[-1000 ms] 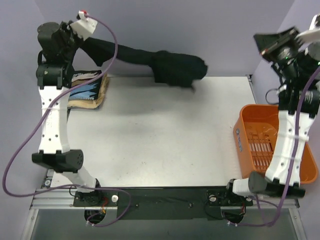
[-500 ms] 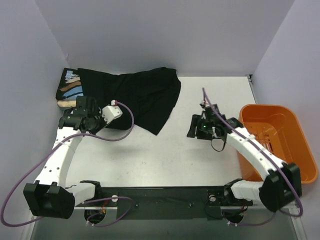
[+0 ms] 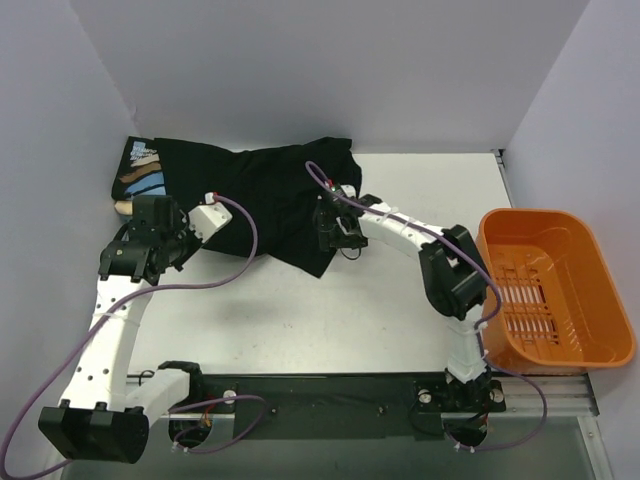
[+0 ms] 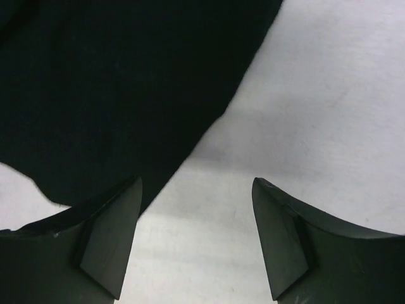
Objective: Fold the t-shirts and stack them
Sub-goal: Flatten out the tshirt
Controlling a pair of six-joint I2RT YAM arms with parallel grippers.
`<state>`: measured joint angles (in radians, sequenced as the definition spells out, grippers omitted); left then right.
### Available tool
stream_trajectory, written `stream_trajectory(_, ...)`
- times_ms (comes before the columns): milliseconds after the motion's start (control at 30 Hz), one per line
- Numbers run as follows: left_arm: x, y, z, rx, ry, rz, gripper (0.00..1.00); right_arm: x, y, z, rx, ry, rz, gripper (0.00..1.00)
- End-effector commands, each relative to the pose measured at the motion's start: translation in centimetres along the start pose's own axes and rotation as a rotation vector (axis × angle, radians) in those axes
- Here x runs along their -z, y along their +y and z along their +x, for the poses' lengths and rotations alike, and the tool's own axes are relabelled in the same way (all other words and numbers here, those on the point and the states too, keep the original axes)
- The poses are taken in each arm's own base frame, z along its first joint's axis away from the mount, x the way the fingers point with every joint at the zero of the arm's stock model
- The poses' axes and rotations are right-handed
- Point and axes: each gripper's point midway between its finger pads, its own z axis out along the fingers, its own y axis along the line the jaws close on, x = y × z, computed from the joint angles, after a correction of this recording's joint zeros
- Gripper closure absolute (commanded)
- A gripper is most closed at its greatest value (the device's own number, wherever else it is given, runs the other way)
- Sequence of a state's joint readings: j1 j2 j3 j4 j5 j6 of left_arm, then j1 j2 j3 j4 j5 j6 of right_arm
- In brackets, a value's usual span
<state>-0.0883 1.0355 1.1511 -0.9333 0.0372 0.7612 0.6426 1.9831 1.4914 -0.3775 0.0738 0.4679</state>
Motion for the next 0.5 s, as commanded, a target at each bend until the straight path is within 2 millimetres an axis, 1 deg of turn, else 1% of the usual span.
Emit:
stream_trajectory(0,0.2,0.3,-0.2,0.026,-0.02,-0.02,1.0,-1.9,0.3,-1.1,0.022,0.005,0.062,0.34)
stream_trajectory(33,0.3,0.3,-0.3,0.024,-0.021,-0.021,1.0,-3.0,0.4,-0.5,0.025,0.031,0.062,0.34)
stream_trajectory(67,0.3,0.4,-0.3,0.023,-0.021,-0.023,1.0,-3.3,0.8,-0.7,0.021,0.034,0.048,0.34)
stream_trajectory(100,0.3,0.4,-0.3,0.018,-0.02,-0.024,1.0,-4.2,0.8,-0.2,0.032,0.051,0.053,0.35)
stream_trajectory(133,0.3,0.6,-0.4,0.015,-0.021,-0.031,1.0,-4.4,1.1,-0.1,0.036,0.056,0.051,0.35)
stream_trajectory(167,0.3,0.7,-0.3,0.01,-0.02,-0.035,1.0,-5.4,0.9,0.7,0.038,0.081,0.06,0.36)
stream_trajectory(200,0.3,0.9,-0.4,0.007,-0.021,-0.042,1.0,-6.2,0.9,1.4,0.024,0.107,0.057,0.39)
stream_trajectory(233,0.3,0.9,-0.4,0.007,-0.024,-0.044,1.0,-6.4,1.2,1.7,0.007,0.125,0.026,0.49)
stream_trajectory(267,0.4,1.0,-0.5,0.005,-0.025,-0.046,1.0,-6.9,1.2,2.2,-0.021,0.148,0.016,0.57)
stream_trajectory(300,0.4,1.0,-0.6,0.005,-0.029,-0.048,1.0,-7.2,1.5,2.3,-0.049,0.161,-0.022,0.71)
stream_trajectory(333,0.4,1.0,-0.5,0.005,-0.027,-0.048,1.0,-7.3,1.5,2.5,-0.08,0.166,-0.032,0.77)
stream_trajectory(367,0.5,1.1,-0.6,0.005,-0.029,-0.052,1.0,-7.5,1.6,2.1,-0.106,0.157,-0.057,0.9)
stream_trajectory(400,0.4,1.1,-0.6,0.007,-0.028,-0.051,1.0,-7.4,1.6,2.0,-0.13,0.151,-0.072,0.96)
stream_trajectory(433,0.4,1.1,-0.6,0.007,-0.029,-0.054,1.0,-7.5,1.5,1.4,-0.154,0.134,-0.088,1.0)
stream_trajectory(467,0.5,1.2,-0.6,0.01,-0.028,-0.057,1.0,-7.1,1.3,1.1,-0.171,0.125,-0.098,1.0)
